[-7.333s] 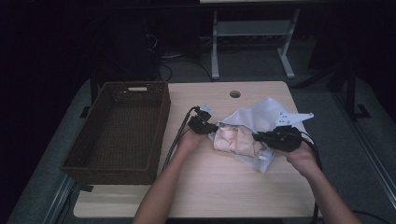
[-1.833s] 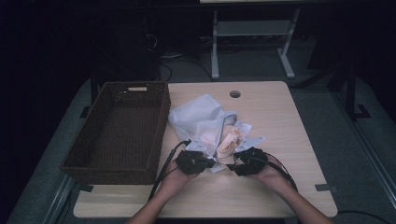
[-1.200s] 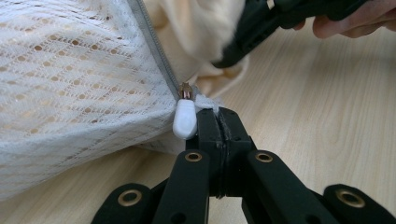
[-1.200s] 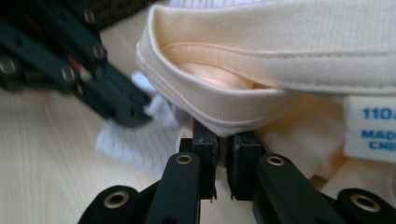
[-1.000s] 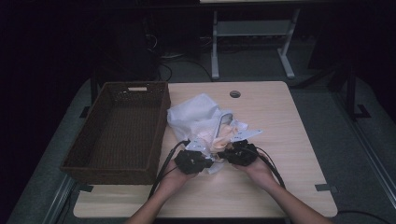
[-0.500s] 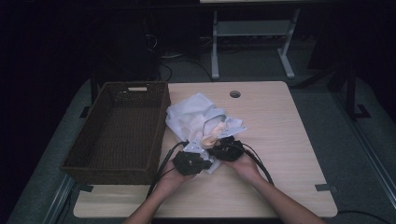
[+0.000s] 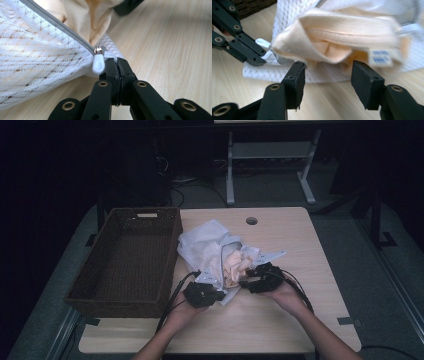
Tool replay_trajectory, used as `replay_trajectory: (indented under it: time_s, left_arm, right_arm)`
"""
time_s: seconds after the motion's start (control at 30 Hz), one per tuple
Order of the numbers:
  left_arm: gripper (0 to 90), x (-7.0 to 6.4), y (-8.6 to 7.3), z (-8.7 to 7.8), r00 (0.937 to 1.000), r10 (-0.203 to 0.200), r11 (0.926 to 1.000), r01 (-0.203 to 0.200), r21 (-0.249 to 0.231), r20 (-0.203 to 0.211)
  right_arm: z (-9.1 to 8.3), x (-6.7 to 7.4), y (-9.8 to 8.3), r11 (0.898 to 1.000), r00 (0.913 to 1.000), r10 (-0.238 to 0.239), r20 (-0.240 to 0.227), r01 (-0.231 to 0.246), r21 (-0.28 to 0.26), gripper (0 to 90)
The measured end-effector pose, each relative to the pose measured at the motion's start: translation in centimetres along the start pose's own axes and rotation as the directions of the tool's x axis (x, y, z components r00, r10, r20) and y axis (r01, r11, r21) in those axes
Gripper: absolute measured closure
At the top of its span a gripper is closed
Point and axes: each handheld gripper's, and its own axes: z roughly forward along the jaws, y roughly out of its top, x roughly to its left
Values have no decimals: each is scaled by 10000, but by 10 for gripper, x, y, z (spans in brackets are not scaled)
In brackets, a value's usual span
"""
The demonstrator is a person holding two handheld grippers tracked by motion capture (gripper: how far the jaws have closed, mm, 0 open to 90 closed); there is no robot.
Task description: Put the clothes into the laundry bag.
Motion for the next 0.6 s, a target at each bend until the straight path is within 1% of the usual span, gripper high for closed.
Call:
replay_trajectory:
  time_s: [0.1,0.2,0.27,0.33,0.37,0.43,0.47,0.53,0.57,0.6]
  left_arm:
    - [885,0,0,0,10000,-2,10000,2,-2,-6]
    - [884,0,-1,0,10000,-16,10000,16,-13,-7]
    - [884,0,-1,0,10000,-19,10000,19,-3,-18]
    - [883,0,-1,0,10000,-25,10000,25,-6,-15]
    - [884,0,-1,0,10000,-15,10000,15,-19,-18]
    - [884,0,-1,0,10000,11,10000,-11,7,-12]
    - [884,0,-1,0,10000,13,10000,-13,7,-6]
    - [884,0,-1,0,10000,25,10000,-25,8,-18]
    - [884,0,-1,0,10000,32,10000,-32,13,-25]
    - [883,0,-1,-1,10000,38,10000,-38,11,-30]
  right_arm:
    - [-14,-4,0,9996,10000,4,91,-1,-281,425]
    - [-27,-5,8,9977,9997,-194,163,205,-645,402]
    - [-31,-5,12,9962,9995,-322,10,322,-812,391]
    - [-30,-3,15,9960,9986,-522,-110,512,-730,381]
    - [-28,-1,15,9962,9977,-652,-186,640,-589,375]
    - [-20,4,13,9947,9939,-1032,-390,1031,-43,361]
    - [-16,5,12,9934,9924,-1125,-495,1134,169,359]
    - [-3,8,6,9853,9873,-1426,-697,1483,846,356]
    - [3,9,3,9796,9848,-1551,-776,1635,1171,349]
    - [11,10,0,9712,9817,-1739,-783,1841,1511,361]
